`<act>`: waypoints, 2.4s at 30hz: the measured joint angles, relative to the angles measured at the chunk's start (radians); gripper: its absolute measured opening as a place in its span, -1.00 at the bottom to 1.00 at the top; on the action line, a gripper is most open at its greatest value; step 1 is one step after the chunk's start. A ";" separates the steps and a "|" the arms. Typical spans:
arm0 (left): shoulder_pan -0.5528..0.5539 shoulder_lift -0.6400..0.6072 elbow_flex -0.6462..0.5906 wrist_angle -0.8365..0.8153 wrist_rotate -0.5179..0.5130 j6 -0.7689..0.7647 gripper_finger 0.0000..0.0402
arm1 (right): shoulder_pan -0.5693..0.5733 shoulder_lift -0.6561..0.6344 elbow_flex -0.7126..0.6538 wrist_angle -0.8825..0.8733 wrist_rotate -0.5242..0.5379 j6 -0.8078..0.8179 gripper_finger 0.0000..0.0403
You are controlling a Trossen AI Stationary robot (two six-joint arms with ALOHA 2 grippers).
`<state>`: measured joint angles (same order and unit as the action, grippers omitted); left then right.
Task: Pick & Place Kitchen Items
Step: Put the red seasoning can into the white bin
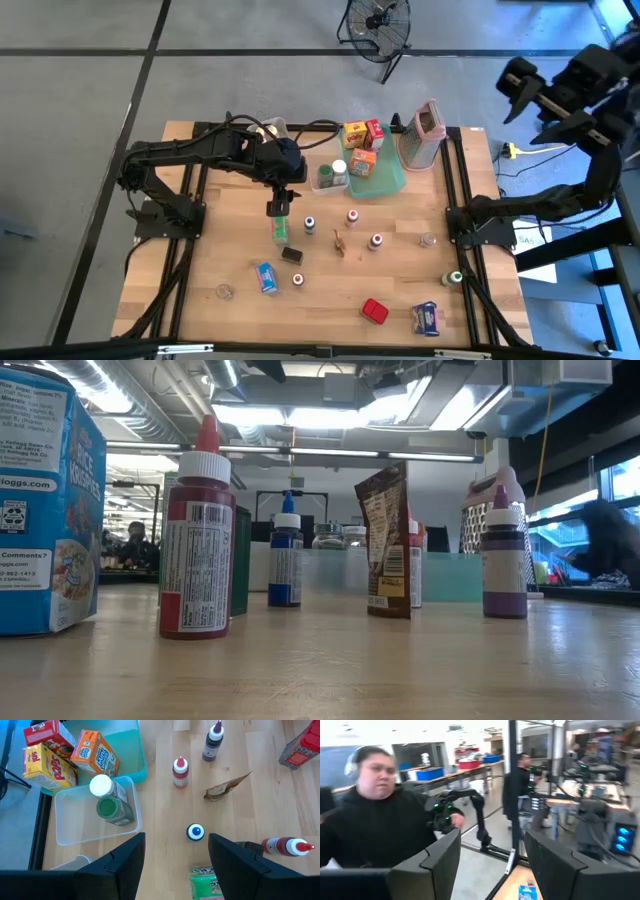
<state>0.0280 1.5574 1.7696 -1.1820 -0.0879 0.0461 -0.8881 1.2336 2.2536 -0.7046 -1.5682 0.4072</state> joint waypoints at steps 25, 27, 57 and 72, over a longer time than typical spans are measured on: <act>-0.016 0.000 0.000 0.000 -0.001 -0.025 0.06 | 0.779 0.210 0.000 -0.422 0.769 -0.483 0.11; -0.021 0.000 0.000 0.000 -0.001 -0.019 0.06 | 0.833 0.208 0.000 -0.544 0.953 -0.521 0.11; -0.014 0.000 0.000 -0.005 -0.005 0.003 0.06 | 1.172 0.163 -0.463 -0.867 1.561 0.085 0.10; -0.014 0.000 0.000 -0.042 -0.005 0.019 0.06 | 1.167 0.137 -0.603 -0.867 1.626 0.234 0.10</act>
<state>0.0135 1.5574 1.7695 -1.2240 -0.0925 0.0647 0.2784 1.3705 1.6505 -1.5711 0.0582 0.6411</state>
